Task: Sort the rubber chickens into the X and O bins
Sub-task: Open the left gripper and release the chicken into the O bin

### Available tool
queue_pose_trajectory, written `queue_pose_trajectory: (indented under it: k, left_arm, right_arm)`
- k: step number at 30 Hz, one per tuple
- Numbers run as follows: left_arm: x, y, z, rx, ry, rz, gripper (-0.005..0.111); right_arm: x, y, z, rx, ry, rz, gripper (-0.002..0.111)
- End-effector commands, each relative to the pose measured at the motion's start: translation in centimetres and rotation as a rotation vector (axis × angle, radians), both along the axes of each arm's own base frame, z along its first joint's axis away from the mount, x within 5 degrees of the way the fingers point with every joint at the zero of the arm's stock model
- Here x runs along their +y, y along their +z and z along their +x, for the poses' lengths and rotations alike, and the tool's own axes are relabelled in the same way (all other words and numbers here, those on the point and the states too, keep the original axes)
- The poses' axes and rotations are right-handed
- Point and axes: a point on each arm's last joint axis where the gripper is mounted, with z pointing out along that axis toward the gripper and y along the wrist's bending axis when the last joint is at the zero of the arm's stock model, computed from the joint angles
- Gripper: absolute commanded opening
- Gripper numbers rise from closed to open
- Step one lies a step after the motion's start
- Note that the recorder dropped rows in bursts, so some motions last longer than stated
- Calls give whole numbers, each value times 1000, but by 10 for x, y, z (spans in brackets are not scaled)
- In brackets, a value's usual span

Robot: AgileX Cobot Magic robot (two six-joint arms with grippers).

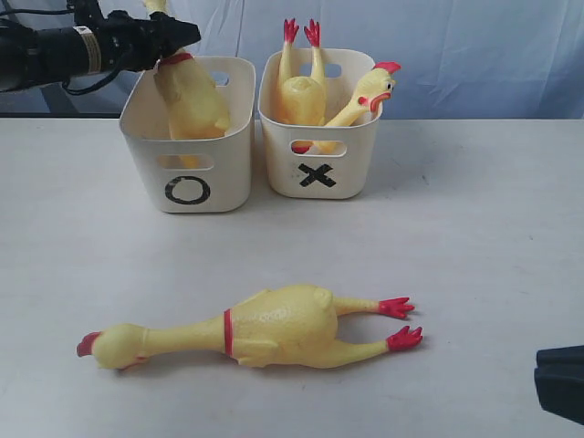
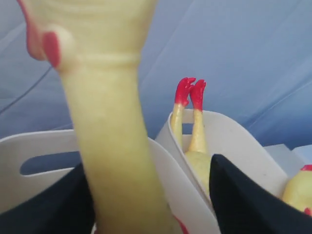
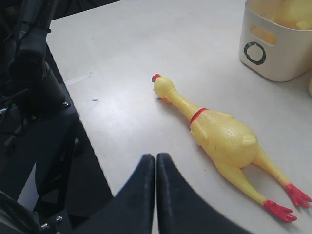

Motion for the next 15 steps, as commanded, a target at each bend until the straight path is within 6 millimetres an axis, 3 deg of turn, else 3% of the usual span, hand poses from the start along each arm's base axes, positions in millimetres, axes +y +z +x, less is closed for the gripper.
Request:
queue_pose_trajectory:
  k: [1, 7, 15]
  left_arm:
    - [0, 17, -4, -38, 0, 111, 60]
    - [4, 21, -8, -33, 3, 268, 60]
    - [6, 24, -8, -41, 19, 274, 60]
  right_arm:
    - [-1, 0, -1, -1, -4, 6, 1]
    - [-1, 0, -1, -1, -4, 6, 1]
    - [-1, 0, -1, -1, -4, 6, 1]
